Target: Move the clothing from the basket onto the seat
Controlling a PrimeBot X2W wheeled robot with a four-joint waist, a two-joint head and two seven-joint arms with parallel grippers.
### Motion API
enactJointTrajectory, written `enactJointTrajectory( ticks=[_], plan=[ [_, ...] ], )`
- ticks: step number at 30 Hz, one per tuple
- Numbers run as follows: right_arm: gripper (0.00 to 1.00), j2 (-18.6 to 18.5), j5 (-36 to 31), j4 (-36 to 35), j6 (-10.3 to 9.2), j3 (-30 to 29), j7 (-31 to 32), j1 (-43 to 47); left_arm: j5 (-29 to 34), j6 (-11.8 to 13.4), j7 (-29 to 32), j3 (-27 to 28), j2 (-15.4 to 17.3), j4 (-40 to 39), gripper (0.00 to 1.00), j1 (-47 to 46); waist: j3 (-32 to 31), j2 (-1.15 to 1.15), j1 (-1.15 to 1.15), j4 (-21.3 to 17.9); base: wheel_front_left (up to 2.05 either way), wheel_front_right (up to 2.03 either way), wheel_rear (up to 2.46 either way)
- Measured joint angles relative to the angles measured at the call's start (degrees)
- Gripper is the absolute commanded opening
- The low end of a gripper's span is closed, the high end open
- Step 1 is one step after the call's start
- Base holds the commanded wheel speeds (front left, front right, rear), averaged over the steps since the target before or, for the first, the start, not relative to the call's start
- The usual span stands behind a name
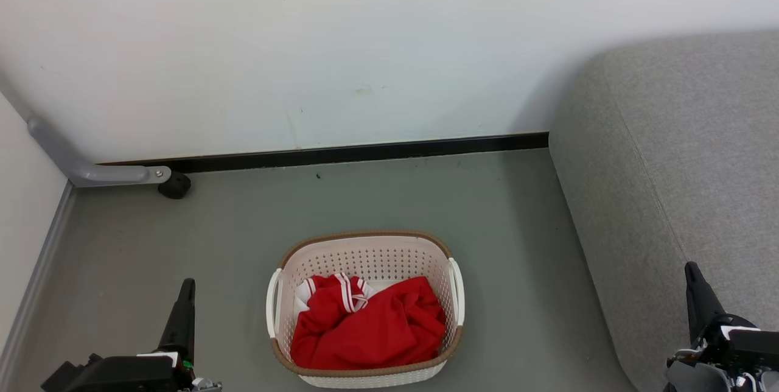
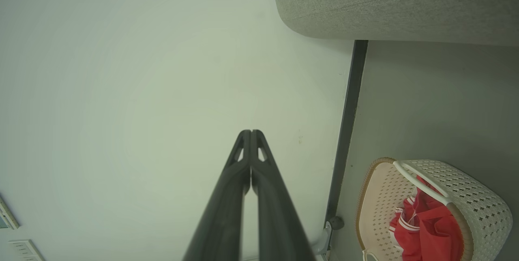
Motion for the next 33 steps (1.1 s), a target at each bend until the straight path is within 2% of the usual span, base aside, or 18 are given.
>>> enactJointTrajectory(
  ticks=[19, 20, 22, 23, 24, 33],
  plan=[
    [0.0, 0.0, 0.0, 0.0, 0.0, 0.0, 0.0, 0.0, 0.0, 0.0, 0.0, 0.0, 0.0, 0.0, 0.0, 0.0, 0.0, 0.0, 0.0, 0.0, 0.0, 0.0, 0.0],
    [1.0, 0.0, 0.0, 0.0, 0.0, 0.0, 0.0, 0.0, 0.0, 0.0, 0.0, 0.0, 0.0, 0.0, 1.0, 0.0, 0.0, 0.0, 0.0, 0.0, 0.0, 0.0, 0.0],
    [1.0, 0.16, -0.02, 0.77, -0.1, 0.08, -0.01, 0.36, 0.03, 0.03, -0.01, -0.08, -0.14, 0.83, 1.0, 0.41, 0.0, 0.0, 0.0, 0.0, 0.0, 0.0, 0.0],
    [0.0, 0.38, -0.02, 1.43, -0.1, 0.11, -0.01, 0.87, 0.03, 0.03, -0.01, -0.13, -0.3, 1.44, 0.0, 0.94, 0.01, 0.0, 0.0, -0.01, 0.0, 0.0, 0.0],
    [1.0, 0.62, -0.02, 2.14, -0.11, 0.11, -0.01, 1.47, 0.03, 0.03, -0.01, -0.15, -0.47, 2.1, 1.0, 1.55, 0.01, 0.0, 0.0, -0.01, 0.0, 0.0, 0.0],
    [1.0, 0.98, -0.18, 2.89, -0.11, 1.43, -1.59, 2.58, 0.03, 0.08, -1.6, -1.92, -0.6, 2.94, 1.0, 2.6, 0.04, 0.0, 0.0, -0.04, 0.0, 0.0, 0.0]
  ],
)
